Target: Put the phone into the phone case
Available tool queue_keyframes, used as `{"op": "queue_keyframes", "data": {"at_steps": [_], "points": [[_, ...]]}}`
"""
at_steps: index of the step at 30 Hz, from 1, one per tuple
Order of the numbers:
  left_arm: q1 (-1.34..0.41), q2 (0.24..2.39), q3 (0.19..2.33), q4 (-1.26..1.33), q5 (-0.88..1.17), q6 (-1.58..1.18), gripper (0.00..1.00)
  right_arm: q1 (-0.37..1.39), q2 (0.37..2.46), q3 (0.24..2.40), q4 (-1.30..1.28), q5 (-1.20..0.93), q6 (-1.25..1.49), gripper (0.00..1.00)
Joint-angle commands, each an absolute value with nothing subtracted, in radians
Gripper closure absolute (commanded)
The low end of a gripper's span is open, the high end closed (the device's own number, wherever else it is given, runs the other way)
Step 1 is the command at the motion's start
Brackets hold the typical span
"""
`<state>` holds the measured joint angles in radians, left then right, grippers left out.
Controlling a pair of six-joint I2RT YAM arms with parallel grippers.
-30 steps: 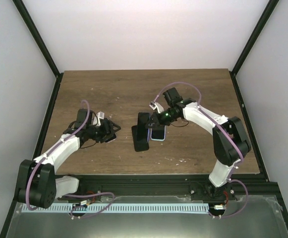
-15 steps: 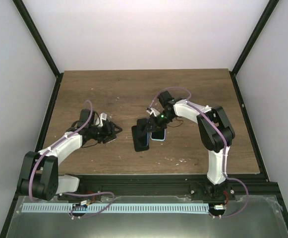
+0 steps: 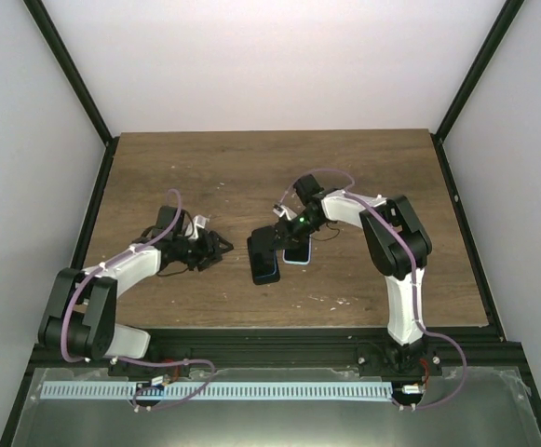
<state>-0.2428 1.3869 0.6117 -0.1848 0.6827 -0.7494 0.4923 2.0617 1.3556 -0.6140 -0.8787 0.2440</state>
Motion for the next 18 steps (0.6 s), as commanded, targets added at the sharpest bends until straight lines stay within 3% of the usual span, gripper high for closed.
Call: {"op": "queue_keyframes", "data": {"at_steps": [1, 7, 18], "points": [[-0.255, 1.403, 0.608, -0.148, 0.696, -0.753, 0.43, 0.486, 2.065, 1.323, -0.500, -0.953, 0.309, 0.79], [-0.262, 1.422, 0.607, -0.135, 0.696, -0.757, 0.44, 0.486, 2.045, 1.285, -0.481, -0.967, 0.313, 0.93], [-0.267, 1.429, 0.599, -0.103, 0.705, -0.774, 0.44, 0.486, 1.959, 1.201, -0.485, -1.014, 0.374, 0.96]]}}
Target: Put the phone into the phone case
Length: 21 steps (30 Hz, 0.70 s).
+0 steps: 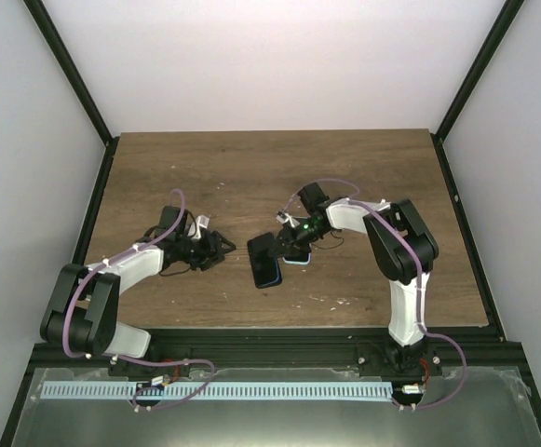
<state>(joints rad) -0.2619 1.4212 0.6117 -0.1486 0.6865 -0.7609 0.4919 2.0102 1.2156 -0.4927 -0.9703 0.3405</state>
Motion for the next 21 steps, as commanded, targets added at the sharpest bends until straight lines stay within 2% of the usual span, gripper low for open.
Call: {"op": "queue_keyframes", "data": {"at_steps": [1, 15, 21], "points": [[-0.268, 1.431, 0.596, -0.098, 0.707, -0.776, 0.44, 0.486, 1.964, 1.199, -0.485, -1.013, 0.373, 0.96], [-0.320, 1.513, 0.614, -0.045, 0.703, -0.804, 0.48, 0.486, 2.078, 1.271, -0.513, -0.968, 0.349, 0.90], [-0.331, 1.557, 0.624, 0.030, 0.678, -0.834, 0.56, 0.489, 2.103, 1.280, -0.503, -0.984, 0.331, 0.85]]}}
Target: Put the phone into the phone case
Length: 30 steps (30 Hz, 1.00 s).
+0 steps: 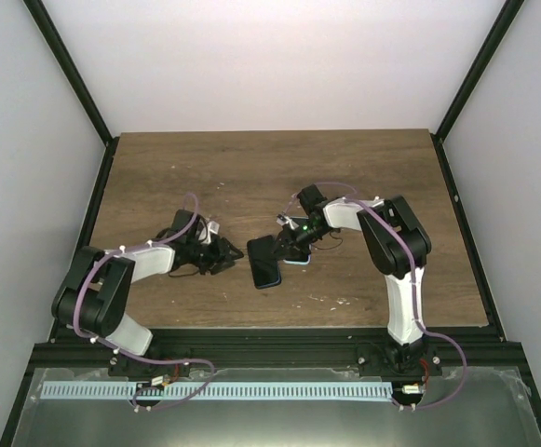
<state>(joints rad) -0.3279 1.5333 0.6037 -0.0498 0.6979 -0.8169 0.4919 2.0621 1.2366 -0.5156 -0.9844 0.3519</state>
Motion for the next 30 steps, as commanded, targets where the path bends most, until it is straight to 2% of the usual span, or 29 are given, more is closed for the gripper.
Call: {"op": "queue_keyframes", "data": {"at_steps": [1, 15, 30], "points": [[-0.331, 1.568, 0.630, 0.043, 0.675, -0.838, 0.57, 0.491, 2.109, 1.284, -0.505, -0.986, 0.324, 0.85], [-0.333, 1.747, 0.692, 0.178, 0.675, -0.852, 0.63, 0.529, 2.133, 1.296, -0.473, -0.992, 0.324, 0.87], [-0.337, 1.769, 0.704, 0.236, 0.717, -0.845, 0.68, 0.600, 2.178, 1.326, -0.406, -0.989, 0.385, 0.87]]}}
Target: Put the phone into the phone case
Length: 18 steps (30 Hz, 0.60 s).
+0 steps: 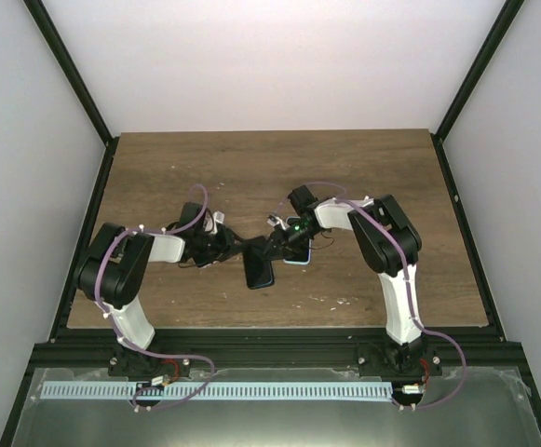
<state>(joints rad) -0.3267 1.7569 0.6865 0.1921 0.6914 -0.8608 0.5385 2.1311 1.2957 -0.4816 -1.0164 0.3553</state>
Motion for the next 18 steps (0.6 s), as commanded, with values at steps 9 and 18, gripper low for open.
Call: {"op": "queue_keyframes", "data": {"at_steps": [9, 18], "points": [[-0.337, 1.739, 0.683, 0.188, 0.715, -0.820, 0.69, 0.600, 2.131, 1.265, -0.359, -0.922, 0.433, 0.81], [-0.337, 1.693, 0.663, 0.130, 0.697, -0.786, 0.68, 0.598, 2.018, 1.216, -0.371, -0.827, 0.471, 0.69]]}}
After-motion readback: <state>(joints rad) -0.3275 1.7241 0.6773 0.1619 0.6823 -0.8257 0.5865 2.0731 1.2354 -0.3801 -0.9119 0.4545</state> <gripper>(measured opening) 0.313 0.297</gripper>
